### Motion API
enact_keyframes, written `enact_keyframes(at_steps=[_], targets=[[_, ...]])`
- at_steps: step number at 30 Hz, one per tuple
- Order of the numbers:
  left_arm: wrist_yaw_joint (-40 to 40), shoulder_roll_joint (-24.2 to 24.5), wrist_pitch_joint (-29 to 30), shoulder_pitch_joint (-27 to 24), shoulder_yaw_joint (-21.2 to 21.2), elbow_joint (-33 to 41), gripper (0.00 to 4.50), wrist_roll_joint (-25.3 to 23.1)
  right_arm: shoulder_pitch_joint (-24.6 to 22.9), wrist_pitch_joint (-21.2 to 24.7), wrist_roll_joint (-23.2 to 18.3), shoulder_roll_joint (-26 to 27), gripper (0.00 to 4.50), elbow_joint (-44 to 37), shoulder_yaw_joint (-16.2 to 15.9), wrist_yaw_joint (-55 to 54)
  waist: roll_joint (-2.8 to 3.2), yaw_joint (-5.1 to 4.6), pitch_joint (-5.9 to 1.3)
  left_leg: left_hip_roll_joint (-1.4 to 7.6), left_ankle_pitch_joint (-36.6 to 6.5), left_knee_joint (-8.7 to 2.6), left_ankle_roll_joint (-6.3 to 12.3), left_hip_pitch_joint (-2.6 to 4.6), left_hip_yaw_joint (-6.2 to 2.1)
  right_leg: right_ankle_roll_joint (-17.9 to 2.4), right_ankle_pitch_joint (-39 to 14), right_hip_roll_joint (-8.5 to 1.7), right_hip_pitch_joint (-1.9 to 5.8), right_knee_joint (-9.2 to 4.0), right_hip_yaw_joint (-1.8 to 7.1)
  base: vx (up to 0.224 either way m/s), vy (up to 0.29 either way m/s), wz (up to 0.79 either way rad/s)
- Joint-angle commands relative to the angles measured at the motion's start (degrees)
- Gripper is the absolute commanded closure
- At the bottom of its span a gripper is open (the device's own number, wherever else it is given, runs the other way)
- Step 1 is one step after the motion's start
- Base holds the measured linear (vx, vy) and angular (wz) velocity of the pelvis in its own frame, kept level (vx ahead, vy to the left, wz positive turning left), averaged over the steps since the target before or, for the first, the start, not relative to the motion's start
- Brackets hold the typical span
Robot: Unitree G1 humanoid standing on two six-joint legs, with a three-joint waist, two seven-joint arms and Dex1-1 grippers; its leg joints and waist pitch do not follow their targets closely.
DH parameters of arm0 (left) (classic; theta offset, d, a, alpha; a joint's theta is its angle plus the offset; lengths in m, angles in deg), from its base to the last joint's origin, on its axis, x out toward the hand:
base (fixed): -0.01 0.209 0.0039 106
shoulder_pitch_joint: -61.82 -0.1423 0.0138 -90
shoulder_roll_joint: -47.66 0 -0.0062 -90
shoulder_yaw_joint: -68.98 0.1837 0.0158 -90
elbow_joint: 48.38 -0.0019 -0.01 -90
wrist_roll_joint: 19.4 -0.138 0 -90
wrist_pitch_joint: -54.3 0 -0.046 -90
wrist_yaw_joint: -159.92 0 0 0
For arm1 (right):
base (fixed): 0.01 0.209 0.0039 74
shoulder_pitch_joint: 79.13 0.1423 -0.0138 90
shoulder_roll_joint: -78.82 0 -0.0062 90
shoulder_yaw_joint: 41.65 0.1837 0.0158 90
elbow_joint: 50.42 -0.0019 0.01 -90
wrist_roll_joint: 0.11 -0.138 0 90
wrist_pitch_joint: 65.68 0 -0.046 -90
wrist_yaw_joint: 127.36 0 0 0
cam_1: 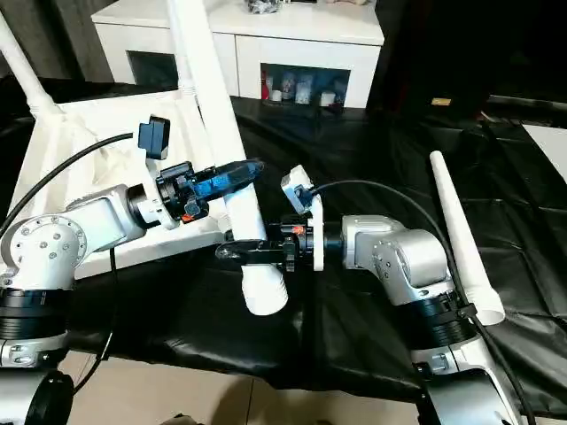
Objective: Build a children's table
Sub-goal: Insert table leg to table base
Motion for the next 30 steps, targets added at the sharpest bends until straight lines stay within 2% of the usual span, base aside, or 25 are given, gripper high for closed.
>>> enact_keyframes(at_steps=[1, 4, 6, 7, 9, 10, 11, 12, 13, 14, 16, 20, 22, 23, 26, 30], targets=[[0.66, 0.72, -0.12, 1.37, -0.80, -0.31, 2.64, -0.90, 0.91, -1.50, 0.49, -0.90, 2.66, -0.26, -0.06, 0.04, 0.60, -0.02, -4.17, 0.62, -9.03, -4.88, -1.13, 0.72, -0.04, -13.07, -6.43, -2.01, 3.96, -4.19, 1.18, 0.000, 0.000, 0.00], [1.61, 1.04, -2.11, 1.34, 0.11, -0.03, 2.65, -3.50, 0.88, -3.34, 1.61, -0.53, 2.66, -0.06, 0.15, -1.00, 0.61, -0.05, -4.18, 0.62, -8.90, -4.88, -1.07, 0.70, -0.04, -13.01, -6.16, -2.03, 3.97, -4.22, 1.15, 0.000, 0.000, 0.00], [3.65, 0.88, -4.61, 1.73, 0.52, 0.19, 2.65, -6.16, 1.56, -4.94, 0.87, 1.92, 2.10, 1.16, 3.35, -4.29, 0.61, -0.08, -4.11, 0.60, -9.22, -4.90, -1.12, 0.69, -0.01, -12.98, -6.86, -2.09, 3.91, -4.31, 1.21, 0.000, 0.000, 0.00], [3.85, 0.88, -4.87, 1.78, 0.57, 0.20, 2.65, -6.44, 1.64, -4.97, 0.79, 2.05, 1.96, 1.24, 3.57, -4.49, 0.66, -0.13, -4.16, 0.64, -9.33, -4.93, -1.17, 0.73, -0.04, -12.92, -7.07, -2.09, 3.89, -4.31, 1.19, 0.000, 0.000, 0.00], [7.21, 0.89, -8.97, 2.58, 1.30, 0.38, 2.66, -10.94, 2.22, -7.60, 1.80, 2.66, 1.89, 1.26, 4.66, -6.54, 0.58, -0.09, -4.17, 0.76, -8.93, -5.00, -1.40, 0.70, -0.16, -12.46, -6.61, -2.08, 3.99, -4.33, 1.15, 0.000, 0.000, 0.00], [7.21, 0.89, -8.97, 2.58, 1.30, 0.38, 2.66, -10.94, 2.22, -7.60, 1.80, 2.66, 1.89, 1.26, 4.66, -6.54, 0.55, -0.14, -4.19, 0.66, -8.72, -4.88, -1.51, 0.71, -0.06, -12.31, -6.41, -2.02, 4.00, -4.25, 1.17, 0.000, 0.000, 0.00], [9.28, 1.93, -11.78, 3.09, 3.35, 0.77, 2.66, -15.64, 2.21, -14.01, 7.02, 2.59, 1.70, 1.57, 3.16, -10.22, 0.50, -0.17, -4.23, 0.57, -8.33, -4.86, -1.43, 0.73, -0.01, -12.27, -6.11, -1.99, 4.04, -4.21, 1.20, 0.000, 0.000, 0.00], [10.36, 2.42, -13.43, 3.27, 4.48, 0.94, 2.66, -18.24, 2.19, -16.67, 9.26, 2.59, 1.58, 1.87, 2.54, -11.93, 0.54, 0.01, -4.18, 0.92, -8.08, -4.98, -1.64, 0.60, -0.22, -11.71, -6.34, -2.21, 3.85, -4.33, 1.16, 0.000, 0.000, 0.00], [10.90, 2.71, -13.92, 3.29, 5.04, 1.06, 2.66, -19.41, 2.15, -19.00, 11.63, 2.36, 1.51, 2.31, 1.48, -13.40, 0.53, -0.22, -4.17, 0.66, -8.19, -4.84, -1.82, 0.66, -0.11, -10.24, -7.43, -2.11, 3.91, -4.32, 1.19, 0.000, 0.000, 0.00], [11.32, 2.70, -14.23, 3.23, 5.34, 1.30, 2.66, -20.08, 2.14, -20.53, 13.53, 2.23, 1.51, 2.81, 0.51, -14.86, 0.49, -0.31, -4.15, 0.55, -7.99, -4.82, -1.89, 0.61, -0.04, -10.05, -7.57, -2.06, 3.97, -4.31, 1.23, 0.000, 0.000, 0.00], [12.71, 1.96, -15.08, 3.26, 4.97, 1.18, 2.66, -20.70, 2.18, -20.53, 14.41, 2.81, 1.51, 3.47, 0.41, -16.97, 0.61, -0.33, -4.26, 0.51, -6.95, -4.75, -2.22, 0.69, 0.00, -10.66, -6.04, -1.94, 3.89, -4.12, 1.22, 0.000, 0.000, 0.00], [13.16, 0.78, -14.92, 2.37, 6.20, 2.08, 2.66, -20.85, 2.19, -19.67, 15.89, 5.07, 1.51, 4.01, -0.78, -20.75, 0.55, -0.34, -4.33, 0.41, -7.06, -4.78, -1.58, 0.62, 0.07, -12.27, -3.23, -1.81, 3.95, -3.89, 1.19, 0.000, 0.000, 0.00], [13.36, 0.18, -15.48, 2.22, 6.49, 2.11, 2.66, -21.63, 2.22, -20.27, 17.12, 6.00, 1.51, 5.08, -1.15, -22.05, 0.57, -0.40, -4.28, 0.50, -7.67, -4.84, -1.43, 0.64, 0.03, -12.33, -3.74, -1.84, 3.94, -3.94, 1.19, 0.000, 0.000, 0.00], [13.31, 0.01, -15.62, 2.23, 6.57, 2.05, 2.66, -21.81, 2.25, -20.14, 17.40, 6.52, 1.51, 5.49, -1.20, -22.74, 0.39, -0.46, -4.21, 0.48, -8.24, -4.88, -1.49, 0.59, 0.07, -12.25, -4.62, -1.87, 3.94, -4.11, 1.21, 0.000, 0.000, 0.00], [13.16, -0.29, -15.74, 2.22, 6.53, 1.99, 2.66, -22.06, 2.24, -19.96, 17.72, 7.25, 1.51, 5.95, -1.28, -23.65, 0.58, -0.49, -4.16, 0.53, -9.15, -4.98, -1.73, 0.71, 0.02, -11.79, -6.25, -1.90, 3.82, -4.20, 1.24, 0.000, 0.000, 0.00], [12.65, -0.54, -15.98, 2.61, 6.55, 1.82, 2.66, -22.10, 2.38, -18.88, 18.65, 7.84, 1.51, 6.60, -2.59, -24.35, 0.59, -0.48, -4.22, 0.54, -8.40, -4.97, -1.80, 0.70, 0.02, -11.81, -4.94, -1.89, 3.79, -4.06, 1.28, 0.000, 0.000, 0.00]])
